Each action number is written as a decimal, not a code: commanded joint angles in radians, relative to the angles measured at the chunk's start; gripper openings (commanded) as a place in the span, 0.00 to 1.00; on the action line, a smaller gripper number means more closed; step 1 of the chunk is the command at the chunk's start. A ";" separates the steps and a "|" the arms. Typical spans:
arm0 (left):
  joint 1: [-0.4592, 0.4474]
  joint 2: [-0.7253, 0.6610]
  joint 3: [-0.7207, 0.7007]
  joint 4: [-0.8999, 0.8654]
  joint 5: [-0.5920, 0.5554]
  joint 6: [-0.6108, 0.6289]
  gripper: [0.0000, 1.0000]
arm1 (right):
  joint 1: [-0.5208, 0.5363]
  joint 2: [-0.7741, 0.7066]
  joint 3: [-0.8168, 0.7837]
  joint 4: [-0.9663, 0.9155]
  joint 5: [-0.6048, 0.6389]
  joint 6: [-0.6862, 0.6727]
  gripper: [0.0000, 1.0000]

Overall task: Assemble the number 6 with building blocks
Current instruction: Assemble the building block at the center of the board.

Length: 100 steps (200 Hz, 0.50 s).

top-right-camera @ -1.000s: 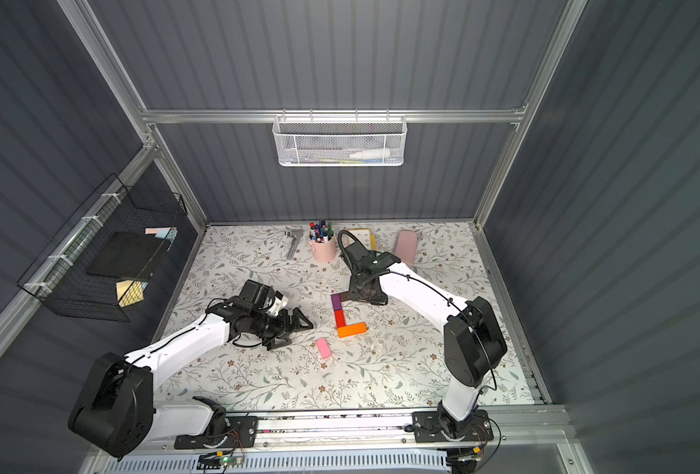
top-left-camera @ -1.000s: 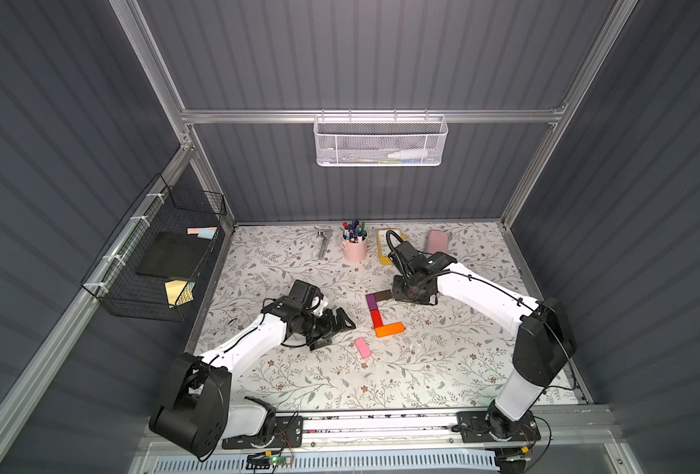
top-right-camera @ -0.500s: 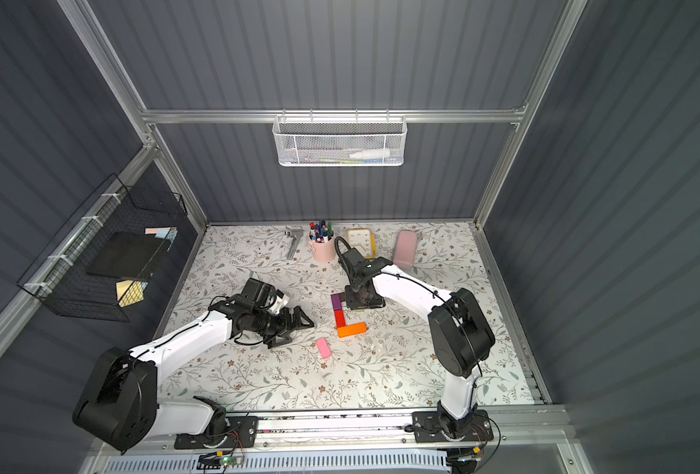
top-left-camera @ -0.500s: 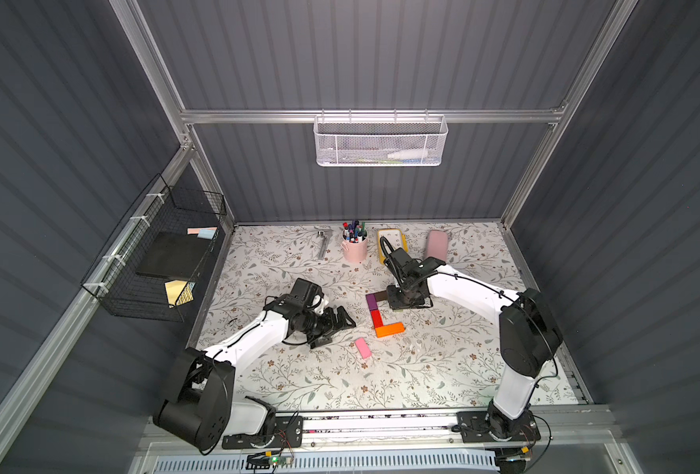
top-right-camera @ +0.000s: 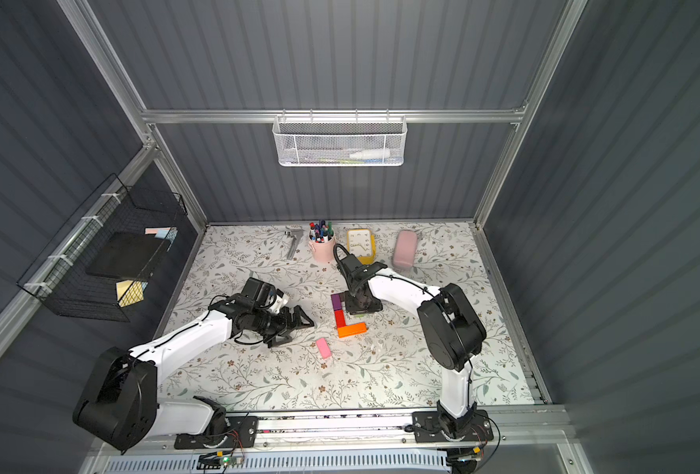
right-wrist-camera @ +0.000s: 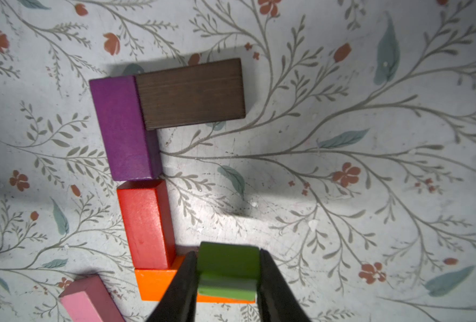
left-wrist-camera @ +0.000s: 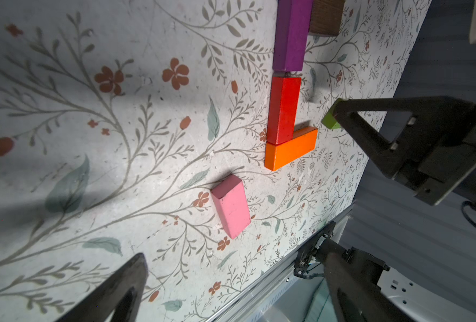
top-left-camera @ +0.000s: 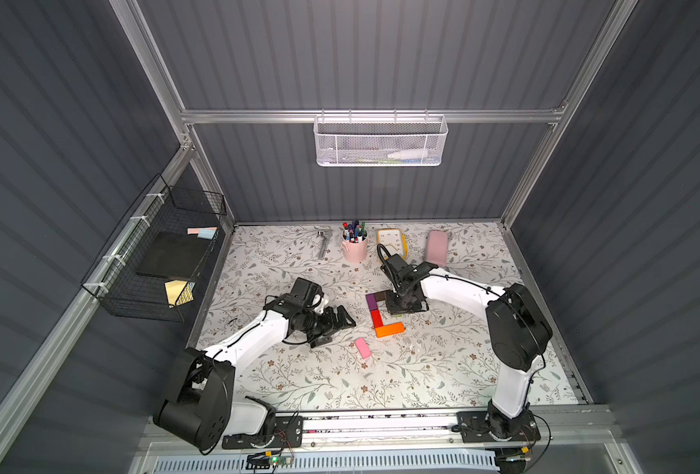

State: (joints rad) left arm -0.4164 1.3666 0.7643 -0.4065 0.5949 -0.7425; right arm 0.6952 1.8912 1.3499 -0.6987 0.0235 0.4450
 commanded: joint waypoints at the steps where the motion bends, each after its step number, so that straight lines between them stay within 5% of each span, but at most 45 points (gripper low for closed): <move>1: 0.004 -0.002 0.016 -0.021 -0.014 0.017 0.99 | -0.003 0.014 -0.021 0.003 0.017 0.005 0.34; 100: 0.004 0.000 0.013 -0.020 -0.012 0.016 0.99 | -0.003 0.045 -0.034 0.020 0.009 -0.024 0.35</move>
State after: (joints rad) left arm -0.4164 1.3666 0.7643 -0.4065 0.5949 -0.7429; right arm 0.6952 1.9106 1.3315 -0.6765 0.0257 0.4397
